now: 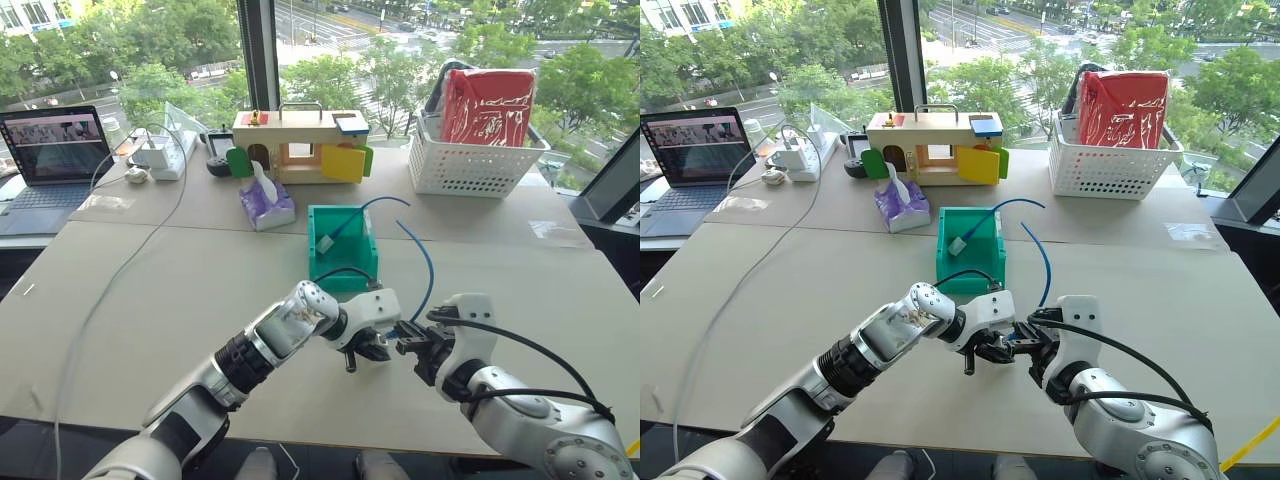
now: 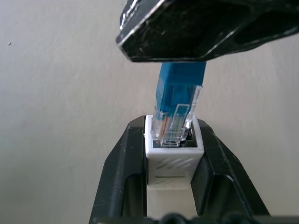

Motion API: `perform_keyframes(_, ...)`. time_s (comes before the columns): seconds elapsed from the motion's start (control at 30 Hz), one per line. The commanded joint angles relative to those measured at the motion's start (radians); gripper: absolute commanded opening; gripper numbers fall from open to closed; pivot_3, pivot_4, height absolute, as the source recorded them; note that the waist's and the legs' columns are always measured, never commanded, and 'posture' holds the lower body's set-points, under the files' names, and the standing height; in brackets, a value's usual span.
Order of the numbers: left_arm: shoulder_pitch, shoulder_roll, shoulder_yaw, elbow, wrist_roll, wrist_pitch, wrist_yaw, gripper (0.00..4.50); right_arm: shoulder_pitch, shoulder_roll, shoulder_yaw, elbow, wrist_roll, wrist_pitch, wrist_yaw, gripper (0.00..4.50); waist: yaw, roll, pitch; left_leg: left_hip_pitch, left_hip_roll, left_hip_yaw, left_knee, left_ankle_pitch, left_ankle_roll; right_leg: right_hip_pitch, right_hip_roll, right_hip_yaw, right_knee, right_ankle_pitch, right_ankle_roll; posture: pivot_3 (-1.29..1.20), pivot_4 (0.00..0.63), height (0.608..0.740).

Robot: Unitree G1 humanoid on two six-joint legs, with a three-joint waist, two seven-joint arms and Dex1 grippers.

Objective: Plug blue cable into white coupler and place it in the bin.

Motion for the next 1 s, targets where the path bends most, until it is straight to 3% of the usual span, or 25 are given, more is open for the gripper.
perform_keyframes(0.03,-0.001,0.009,-0.042,0.004,0.047,0.005,0.028,0.7,0.013,-0.009,0.027,-0.012,0.029,0.023,-0.005,0.0,0.0,0.0,-0.002,0.0,0.0,0.0,0.0,0.0,0.0,0.0,0.0,0.0,0.0,0.0,0.0,0.0,0.15,0.74)
perform_keyframes(0.63,0.011,-0.003,-0.04,-0.006,0.034,0.05,0.042,0.7,0.022,0.023,0.049,-0.028,-0.001,0.007,-0.03,0.0,0.0,0.0,-0.005,0.0,0.0,0.0,0.0,0.0,0.0,0.0,0.0,0.0,-0.001,0.0,0.0,0.0,0.15,0.74)
perform_keyframes(1.0,0.016,-0.016,-0.047,-0.009,0.023,0.062,0.035,0.7,0.011,0.081,0.055,-0.009,0.075,-0.026,-0.022,0.0,0.0,0.0,-0.005,0.0,0.0,0.0,0.0,0.0,0.0,0.0,0.0,0.0,-0.001,0.0,0.0,0.0,0.15,0.74)
